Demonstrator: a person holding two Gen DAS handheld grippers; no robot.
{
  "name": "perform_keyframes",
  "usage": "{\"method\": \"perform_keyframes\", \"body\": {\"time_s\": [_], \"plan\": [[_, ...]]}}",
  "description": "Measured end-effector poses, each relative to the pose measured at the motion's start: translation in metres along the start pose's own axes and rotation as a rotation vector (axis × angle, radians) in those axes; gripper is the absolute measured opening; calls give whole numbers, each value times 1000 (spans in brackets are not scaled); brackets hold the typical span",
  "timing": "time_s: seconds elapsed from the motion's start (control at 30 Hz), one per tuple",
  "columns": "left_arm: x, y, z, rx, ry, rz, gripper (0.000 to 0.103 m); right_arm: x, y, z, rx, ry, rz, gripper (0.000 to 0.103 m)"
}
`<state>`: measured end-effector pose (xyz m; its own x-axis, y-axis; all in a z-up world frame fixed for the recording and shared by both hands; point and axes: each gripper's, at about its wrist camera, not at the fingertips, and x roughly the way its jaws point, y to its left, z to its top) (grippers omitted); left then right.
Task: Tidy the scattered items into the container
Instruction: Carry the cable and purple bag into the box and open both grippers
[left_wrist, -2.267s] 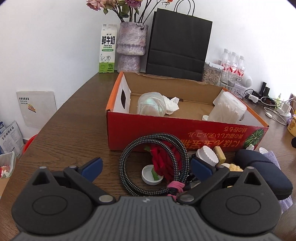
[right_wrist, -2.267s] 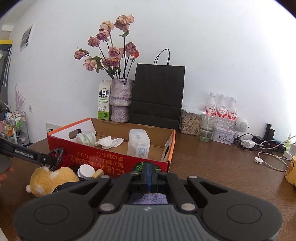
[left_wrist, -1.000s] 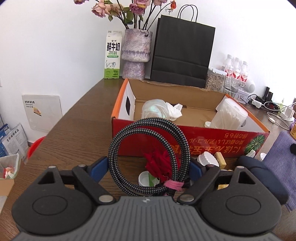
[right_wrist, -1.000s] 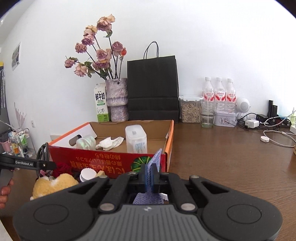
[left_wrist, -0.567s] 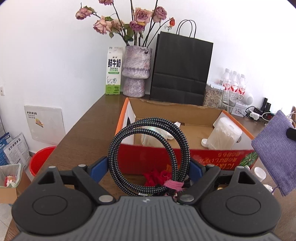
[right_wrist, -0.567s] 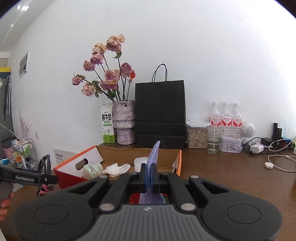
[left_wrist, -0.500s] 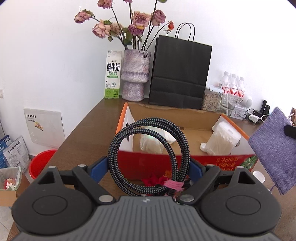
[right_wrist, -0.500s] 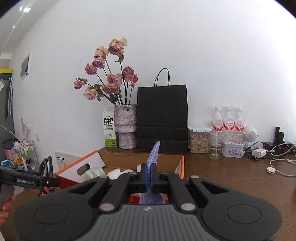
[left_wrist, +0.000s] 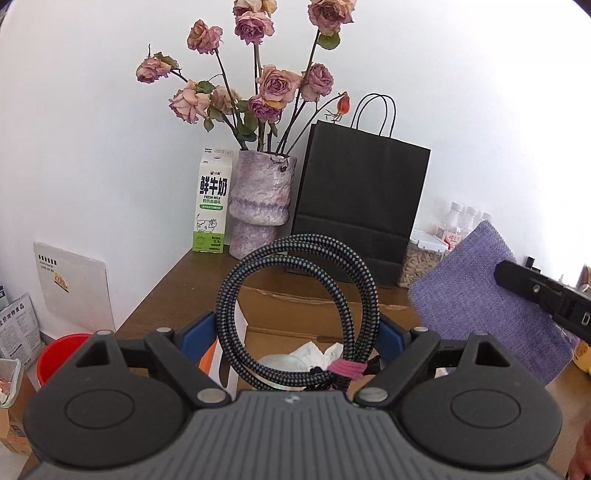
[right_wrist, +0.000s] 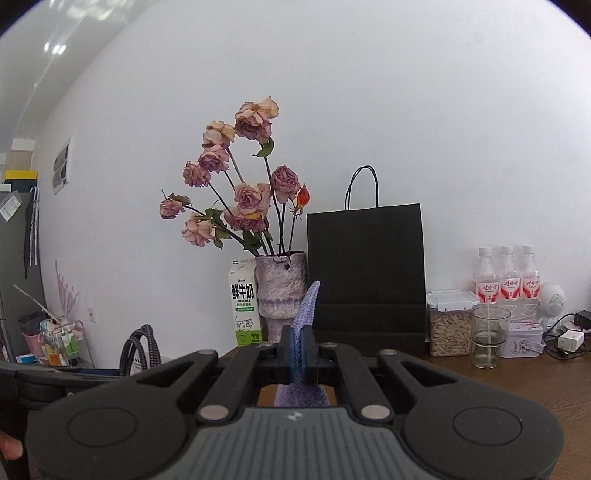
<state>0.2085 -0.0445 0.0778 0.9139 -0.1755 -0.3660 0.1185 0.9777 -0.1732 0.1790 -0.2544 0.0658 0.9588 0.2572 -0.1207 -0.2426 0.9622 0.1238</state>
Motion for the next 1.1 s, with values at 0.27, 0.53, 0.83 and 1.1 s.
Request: {"method": "perform_keyframes", "body": {"time_s": [0.27, 0.53, 0.83, 1.1], "plan": [[70, 4, -8, -31, 48, 41, 89, 75, -1, -41, 24, 148, 28, 2], [94, 11, -25, -11, 159, 42, 89, 91, -13, -62, 48, 265, -14, 3], [93, 2, -32, 34, 159, 58, 90, 85, -10, -64, 21, 279, -20, 10], [67, 10, -27, -21, -6, 114, 103, 62, -6, -57, -31, 218, -85, 103]]}}
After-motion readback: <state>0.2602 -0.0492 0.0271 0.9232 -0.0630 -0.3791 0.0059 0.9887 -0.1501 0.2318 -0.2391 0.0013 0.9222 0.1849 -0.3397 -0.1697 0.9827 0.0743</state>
